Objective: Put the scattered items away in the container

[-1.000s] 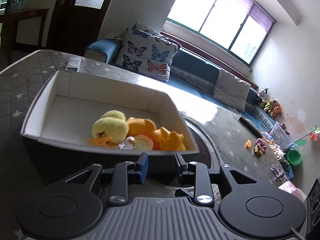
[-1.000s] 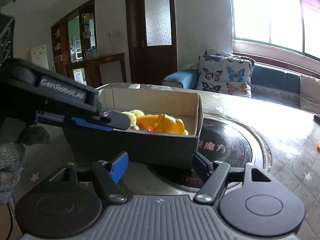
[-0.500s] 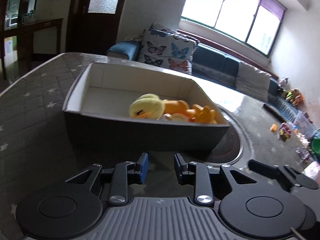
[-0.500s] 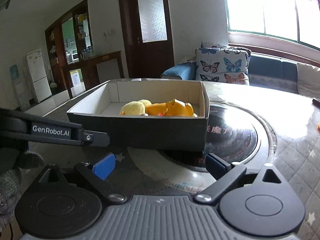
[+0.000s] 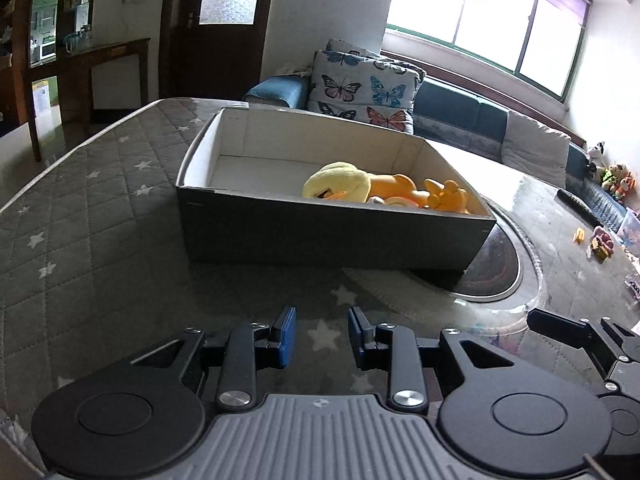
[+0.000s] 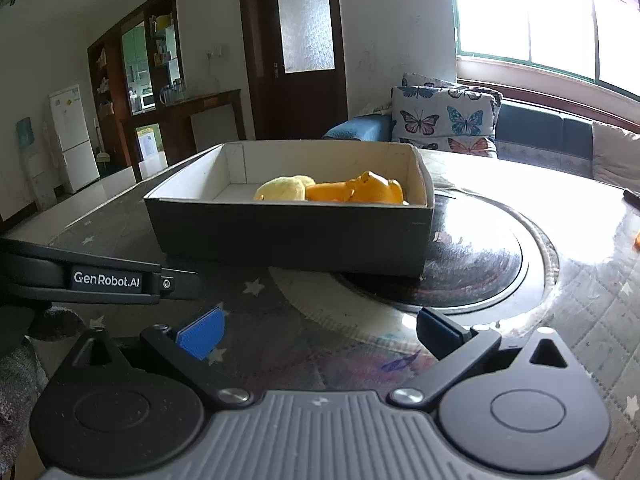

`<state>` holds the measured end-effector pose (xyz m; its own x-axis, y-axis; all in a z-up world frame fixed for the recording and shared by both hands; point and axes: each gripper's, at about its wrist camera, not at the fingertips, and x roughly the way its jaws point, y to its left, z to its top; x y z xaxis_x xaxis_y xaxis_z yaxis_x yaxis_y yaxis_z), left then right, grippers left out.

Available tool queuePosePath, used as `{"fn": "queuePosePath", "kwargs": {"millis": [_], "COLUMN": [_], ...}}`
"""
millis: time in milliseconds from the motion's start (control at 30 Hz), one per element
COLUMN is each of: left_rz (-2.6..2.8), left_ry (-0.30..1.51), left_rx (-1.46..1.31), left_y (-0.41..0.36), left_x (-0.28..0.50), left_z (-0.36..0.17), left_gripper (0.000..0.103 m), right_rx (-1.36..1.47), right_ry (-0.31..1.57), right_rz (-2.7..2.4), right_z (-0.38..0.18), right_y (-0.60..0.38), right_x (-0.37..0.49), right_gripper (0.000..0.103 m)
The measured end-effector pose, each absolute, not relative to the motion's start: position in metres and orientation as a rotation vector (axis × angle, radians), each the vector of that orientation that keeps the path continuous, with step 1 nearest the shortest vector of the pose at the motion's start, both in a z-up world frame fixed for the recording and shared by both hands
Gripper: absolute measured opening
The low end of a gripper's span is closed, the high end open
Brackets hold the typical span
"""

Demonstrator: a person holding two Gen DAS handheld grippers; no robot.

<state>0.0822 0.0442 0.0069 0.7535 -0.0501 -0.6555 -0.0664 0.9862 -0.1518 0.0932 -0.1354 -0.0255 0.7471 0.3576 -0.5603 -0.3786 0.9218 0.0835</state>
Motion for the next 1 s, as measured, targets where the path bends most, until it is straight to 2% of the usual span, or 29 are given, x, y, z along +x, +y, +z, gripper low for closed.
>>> {"fn": "queuePosePath", "kwargs": {"millis": [1000], "left_rz": [0.086], "left_ry": [0.702], "left_rx": [-0.089], "left_y": [0.048], "left_x": [0.069], "left_z": [0.004], "left_gripper": [0.031], "right_rx": [-0.044], "right_ry": [0.633], "right_rz": [0.404], "right_z": [-0.033], "right_y": [-0.117], "right_x": [0.088], "right_gripper": [0.103]}}
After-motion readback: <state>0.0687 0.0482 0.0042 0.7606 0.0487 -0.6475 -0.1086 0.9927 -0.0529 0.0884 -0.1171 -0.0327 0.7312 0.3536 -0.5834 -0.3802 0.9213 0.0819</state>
